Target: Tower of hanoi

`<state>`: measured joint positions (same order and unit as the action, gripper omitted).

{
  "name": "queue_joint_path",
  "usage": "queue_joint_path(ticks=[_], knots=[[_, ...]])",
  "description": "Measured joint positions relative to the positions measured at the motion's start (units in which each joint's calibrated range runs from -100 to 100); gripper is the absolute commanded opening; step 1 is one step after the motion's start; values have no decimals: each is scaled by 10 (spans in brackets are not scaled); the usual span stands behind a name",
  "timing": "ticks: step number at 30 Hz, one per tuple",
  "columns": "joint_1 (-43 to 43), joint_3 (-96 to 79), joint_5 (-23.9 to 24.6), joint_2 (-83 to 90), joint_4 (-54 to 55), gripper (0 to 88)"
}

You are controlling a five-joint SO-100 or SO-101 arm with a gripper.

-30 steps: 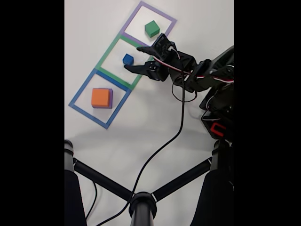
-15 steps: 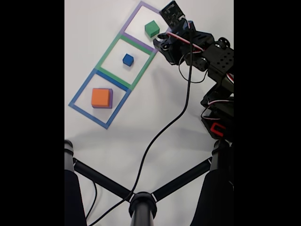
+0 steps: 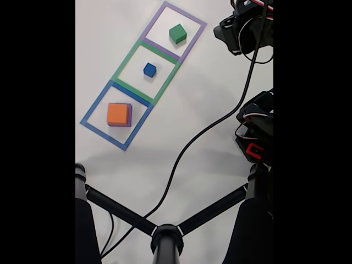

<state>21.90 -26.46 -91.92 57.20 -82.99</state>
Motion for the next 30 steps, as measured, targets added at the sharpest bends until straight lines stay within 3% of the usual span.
queue_joint_path(ticks=[6, 10, 17, 30], knots=[[17, -36, 0, 19, 14, 163], [31, -131, -24, 32, 109, 227], [47, -297, -73, 36, 286, 231], [60, -634, -73, -109, 835, 267]])
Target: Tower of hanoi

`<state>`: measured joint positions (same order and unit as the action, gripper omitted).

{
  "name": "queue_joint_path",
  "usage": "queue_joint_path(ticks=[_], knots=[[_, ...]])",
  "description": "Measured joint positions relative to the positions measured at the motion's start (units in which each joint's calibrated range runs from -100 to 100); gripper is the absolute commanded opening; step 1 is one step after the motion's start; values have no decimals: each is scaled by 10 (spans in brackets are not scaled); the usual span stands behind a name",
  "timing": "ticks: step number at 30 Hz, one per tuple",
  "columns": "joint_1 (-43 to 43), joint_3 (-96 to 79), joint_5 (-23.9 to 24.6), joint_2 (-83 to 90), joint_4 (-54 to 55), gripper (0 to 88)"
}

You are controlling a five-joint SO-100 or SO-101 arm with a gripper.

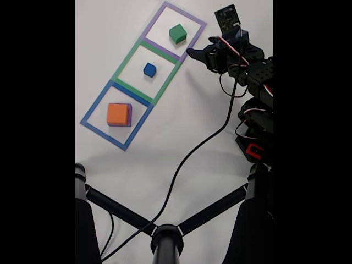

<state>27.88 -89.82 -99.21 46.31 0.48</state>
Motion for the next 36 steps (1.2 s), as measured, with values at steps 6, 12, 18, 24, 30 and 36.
queue_joint_path(ticks=[6, 12, 18, 24, 30, 36], knots=[[-7, -40, 4, -118, 206, 282], [-23, -40, -6, -251, 360, 283], [-26, -10, -6, -379, 461, 283], [-29, 49, -6, -474, 511, 282], [-29, 99, -6, -534, 530, 283], [-29, 129, -6, -572, 541, 285]])
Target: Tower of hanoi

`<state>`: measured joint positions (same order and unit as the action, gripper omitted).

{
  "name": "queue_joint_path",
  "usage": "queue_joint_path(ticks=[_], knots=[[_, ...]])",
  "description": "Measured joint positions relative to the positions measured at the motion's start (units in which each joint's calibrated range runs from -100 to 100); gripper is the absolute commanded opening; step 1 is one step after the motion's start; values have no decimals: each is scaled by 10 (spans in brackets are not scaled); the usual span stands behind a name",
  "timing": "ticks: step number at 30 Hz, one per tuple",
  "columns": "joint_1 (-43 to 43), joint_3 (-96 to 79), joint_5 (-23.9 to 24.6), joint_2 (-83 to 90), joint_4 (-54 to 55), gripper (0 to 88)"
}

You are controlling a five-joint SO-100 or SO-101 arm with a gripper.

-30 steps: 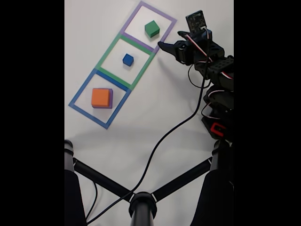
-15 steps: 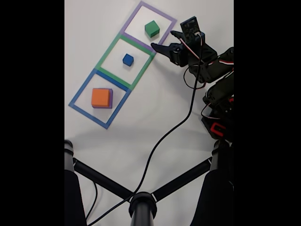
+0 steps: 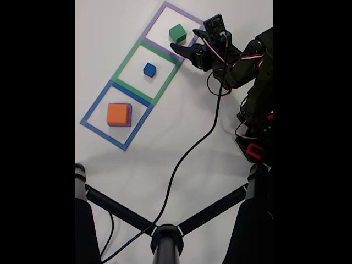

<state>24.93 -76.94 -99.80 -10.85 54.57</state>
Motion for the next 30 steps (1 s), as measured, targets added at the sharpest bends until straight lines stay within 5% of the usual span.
queue_joint_path(ticks=[17, 30], knots=[[-7, 87, 0, -82, 2, 267], [-21, 96, 0, -95, 2, 106]])
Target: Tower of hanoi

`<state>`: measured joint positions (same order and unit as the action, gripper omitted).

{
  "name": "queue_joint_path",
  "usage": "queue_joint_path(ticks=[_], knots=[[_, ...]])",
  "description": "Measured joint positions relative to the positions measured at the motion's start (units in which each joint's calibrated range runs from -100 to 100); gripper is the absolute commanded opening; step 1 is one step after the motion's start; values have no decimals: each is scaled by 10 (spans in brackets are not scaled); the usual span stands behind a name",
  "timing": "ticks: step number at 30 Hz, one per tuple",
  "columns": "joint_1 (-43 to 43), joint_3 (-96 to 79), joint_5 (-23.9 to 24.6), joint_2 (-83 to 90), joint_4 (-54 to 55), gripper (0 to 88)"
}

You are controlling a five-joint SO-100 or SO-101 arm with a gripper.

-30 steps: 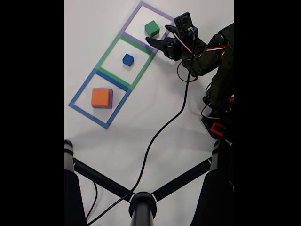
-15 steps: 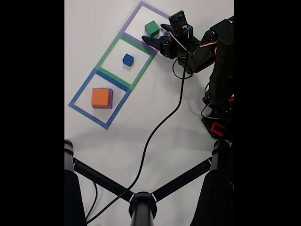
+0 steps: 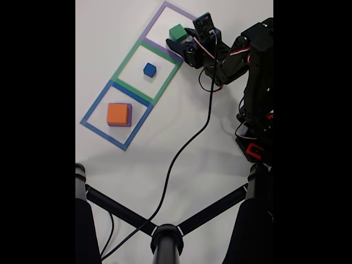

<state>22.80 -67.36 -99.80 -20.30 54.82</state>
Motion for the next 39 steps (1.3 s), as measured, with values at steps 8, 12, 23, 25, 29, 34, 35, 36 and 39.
queue_joint_path(ticks=[8, 12, 23, 25, 29, 34, 35, 36, 39], knots=[[0, 2, 0, -2, 0, 44], [0, 2, 0, -2, 0, 47], [-3, -47, 0, 183, -169, 47], [-10, -52, 0, 252, -238, 44], [-18, -52, 0, 403, -404, 37], [-30, 19, 0, 567, -689, 42], [-37, 47, 0, 588, -750, 43], [-44, 78, 0, 604, -815, 43], [-65, 168, 0, 644, -983, 42]])
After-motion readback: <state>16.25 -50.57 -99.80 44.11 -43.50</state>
